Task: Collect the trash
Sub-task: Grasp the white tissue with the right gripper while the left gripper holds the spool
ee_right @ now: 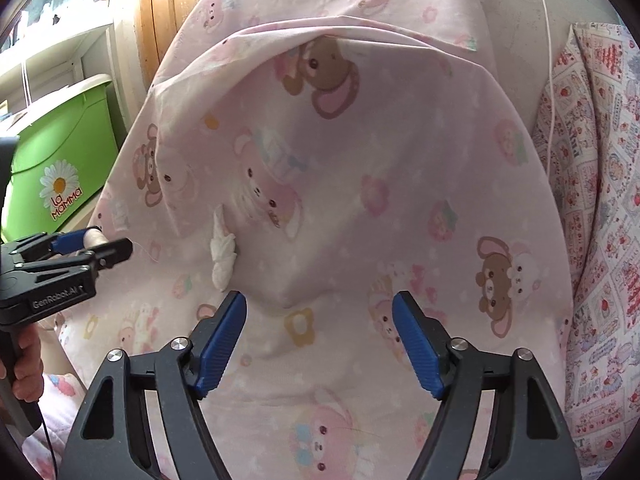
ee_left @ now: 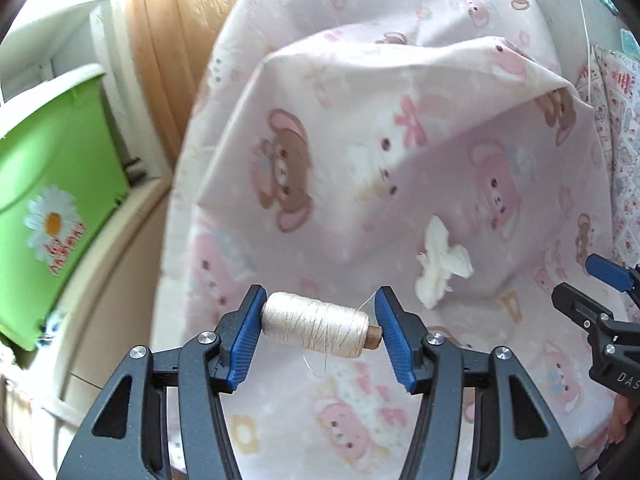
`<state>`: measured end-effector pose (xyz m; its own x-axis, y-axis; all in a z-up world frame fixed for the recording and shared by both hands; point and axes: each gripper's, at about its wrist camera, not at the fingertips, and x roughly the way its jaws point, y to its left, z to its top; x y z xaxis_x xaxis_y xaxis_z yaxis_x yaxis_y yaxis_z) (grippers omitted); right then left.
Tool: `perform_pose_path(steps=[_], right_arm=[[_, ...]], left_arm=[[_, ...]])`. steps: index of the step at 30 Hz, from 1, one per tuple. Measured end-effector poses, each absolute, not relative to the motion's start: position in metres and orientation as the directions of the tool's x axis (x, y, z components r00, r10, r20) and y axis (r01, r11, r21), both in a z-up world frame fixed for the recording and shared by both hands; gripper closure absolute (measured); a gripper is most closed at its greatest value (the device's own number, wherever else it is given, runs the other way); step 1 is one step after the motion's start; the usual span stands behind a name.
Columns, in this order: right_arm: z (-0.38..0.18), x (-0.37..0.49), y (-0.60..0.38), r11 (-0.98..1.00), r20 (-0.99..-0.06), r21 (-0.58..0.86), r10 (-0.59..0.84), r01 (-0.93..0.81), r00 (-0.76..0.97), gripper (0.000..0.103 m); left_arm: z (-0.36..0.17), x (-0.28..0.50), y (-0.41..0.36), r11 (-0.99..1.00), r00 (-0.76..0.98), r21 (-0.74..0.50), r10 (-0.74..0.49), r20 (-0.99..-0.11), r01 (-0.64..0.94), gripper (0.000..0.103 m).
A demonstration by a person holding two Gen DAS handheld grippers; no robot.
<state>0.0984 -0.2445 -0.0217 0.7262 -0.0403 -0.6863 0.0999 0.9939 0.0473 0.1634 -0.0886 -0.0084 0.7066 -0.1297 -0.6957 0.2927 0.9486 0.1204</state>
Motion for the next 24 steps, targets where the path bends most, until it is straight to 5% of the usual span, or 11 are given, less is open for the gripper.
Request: perform_pose_path(steps=[4, 24], right_arm=[[-0.023, 0.110, -0.237, 0.993, -0.689, 0.101, 0.022, 0.065, 0.725, 0.019], [-0.056, 0.194, -0.233, 0.953, -0.716, 0.303, 0.225, 0.004, 0.661, 0.022]], left_arm=[[0.003, 0.160, -0.061, 0.957, 0.725, 0.100, -0.135, -0.676, 0.272, 0.048], [0.032, 0.176, -0.023, 0.975, 0.764, -0.025, -0.190, -0.617, 0.222, 0.048]])
